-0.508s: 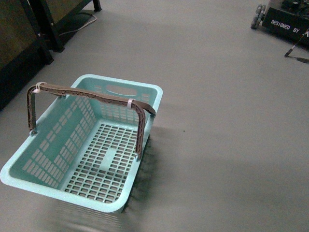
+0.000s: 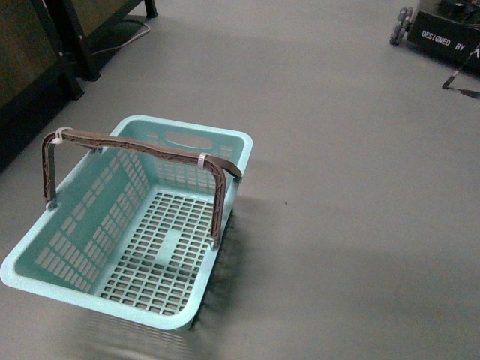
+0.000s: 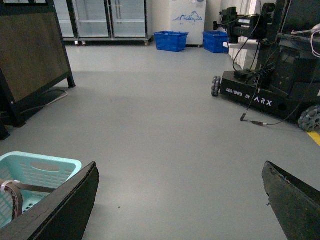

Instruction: Pick mango and avocado into basket

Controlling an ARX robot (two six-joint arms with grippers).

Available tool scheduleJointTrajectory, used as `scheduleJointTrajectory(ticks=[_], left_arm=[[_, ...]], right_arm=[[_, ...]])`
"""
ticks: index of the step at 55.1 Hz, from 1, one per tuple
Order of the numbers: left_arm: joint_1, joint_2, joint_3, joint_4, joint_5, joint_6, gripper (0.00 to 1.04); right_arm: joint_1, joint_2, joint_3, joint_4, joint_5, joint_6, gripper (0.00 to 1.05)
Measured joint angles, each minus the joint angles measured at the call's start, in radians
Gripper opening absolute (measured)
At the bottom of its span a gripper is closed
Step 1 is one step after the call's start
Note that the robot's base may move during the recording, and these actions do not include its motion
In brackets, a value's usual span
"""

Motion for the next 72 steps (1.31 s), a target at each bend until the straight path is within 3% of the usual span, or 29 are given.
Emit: scheduleJointTrajectory(ticks=[72], left_arm=[[0.0,0.0,0.0,0.0,0.0,0.0,0.97]], right_arm=[[0.0,0.0,0.0,0.0,0.0,0.0,0.97]])
